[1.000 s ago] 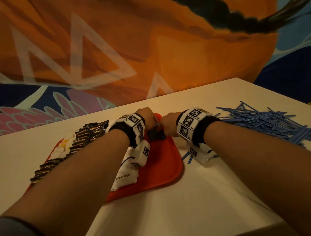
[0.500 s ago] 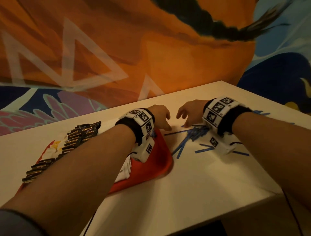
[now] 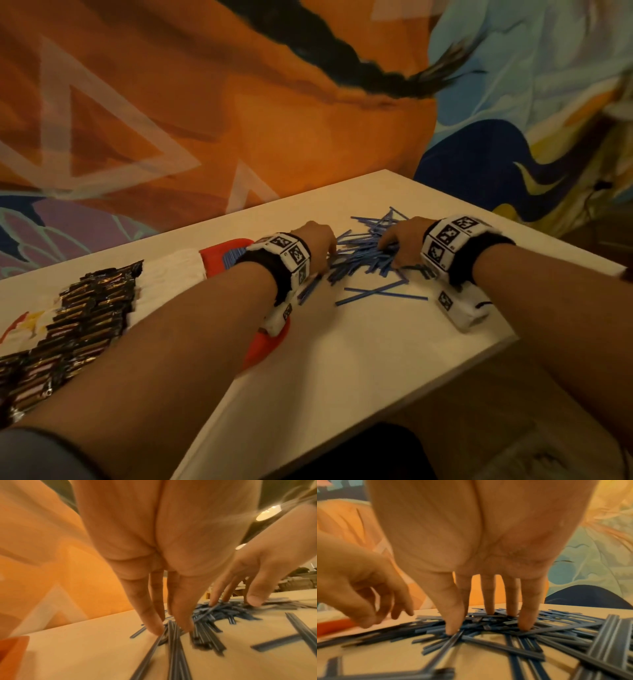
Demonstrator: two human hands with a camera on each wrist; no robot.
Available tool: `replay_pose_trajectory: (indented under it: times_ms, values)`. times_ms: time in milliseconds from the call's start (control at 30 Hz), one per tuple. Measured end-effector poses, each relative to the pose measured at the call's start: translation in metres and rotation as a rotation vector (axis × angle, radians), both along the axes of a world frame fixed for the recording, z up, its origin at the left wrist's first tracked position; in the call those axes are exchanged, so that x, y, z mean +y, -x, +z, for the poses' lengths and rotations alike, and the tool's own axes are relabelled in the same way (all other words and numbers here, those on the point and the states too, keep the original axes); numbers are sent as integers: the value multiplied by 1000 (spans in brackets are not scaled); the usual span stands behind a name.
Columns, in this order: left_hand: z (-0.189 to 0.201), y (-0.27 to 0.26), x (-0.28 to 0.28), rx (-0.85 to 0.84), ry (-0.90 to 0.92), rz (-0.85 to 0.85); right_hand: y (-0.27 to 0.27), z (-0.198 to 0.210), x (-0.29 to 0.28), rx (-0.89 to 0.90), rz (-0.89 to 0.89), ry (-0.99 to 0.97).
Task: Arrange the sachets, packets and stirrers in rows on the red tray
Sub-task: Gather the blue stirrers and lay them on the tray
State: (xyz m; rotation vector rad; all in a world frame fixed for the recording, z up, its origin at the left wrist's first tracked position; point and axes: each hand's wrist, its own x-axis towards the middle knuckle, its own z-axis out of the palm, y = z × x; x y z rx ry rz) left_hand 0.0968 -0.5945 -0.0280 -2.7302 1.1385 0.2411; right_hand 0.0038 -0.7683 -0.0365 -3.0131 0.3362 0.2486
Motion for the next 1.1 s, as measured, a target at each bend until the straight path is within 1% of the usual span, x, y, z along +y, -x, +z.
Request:
replay_pose_trajectory:
  times_ms: [100, 167, 233, 300, 367, 467, 533, 633, 767, 833, 933, 1100]
  values:
    - [4, -7, -6, -28, 106, 16, 0, 9, 0, -57, -37, -60]
    - [5, -8, -13, 9, 127, 38, 2, 10, -5, -85, -82, -45]
    - [4, -6, -24, 56, 103, 28, 4, 6, -8, -50, -87, -21]
    - [2, 2, -39, 75, 67, 1, 6, 0, -6, -17, -39, -39]
    - [-4, 6, -57, 119, 54, -15, 8, -1, -4, -46, -13, -94]
    - [-15, 7, -76, 156, 3, -22, 11, 2, -8, -146, -41, -167]
    - [-25, 0, -85, 122, -33, -14, 14, 4, -16, -187, -91, -189]
    - [-18, 1, -88, 80, -37, 12, 20, 4, -28, -177, -154, -197]
    - [-15, -4, -92, 52, -58, 18, 23, -2, -29, -102, -112, -227]
    - [-15, -4, -93, 45, -68, 17, 23, -1, -27, -122, -94, -245]
    - [-17, -9, -96, -9, -57, 8, 21, -1, -30, -160, -106, -248]
    - [-20, -13, -95, -63, -104, 11, 20, -4, -31, -160, -108, -263]
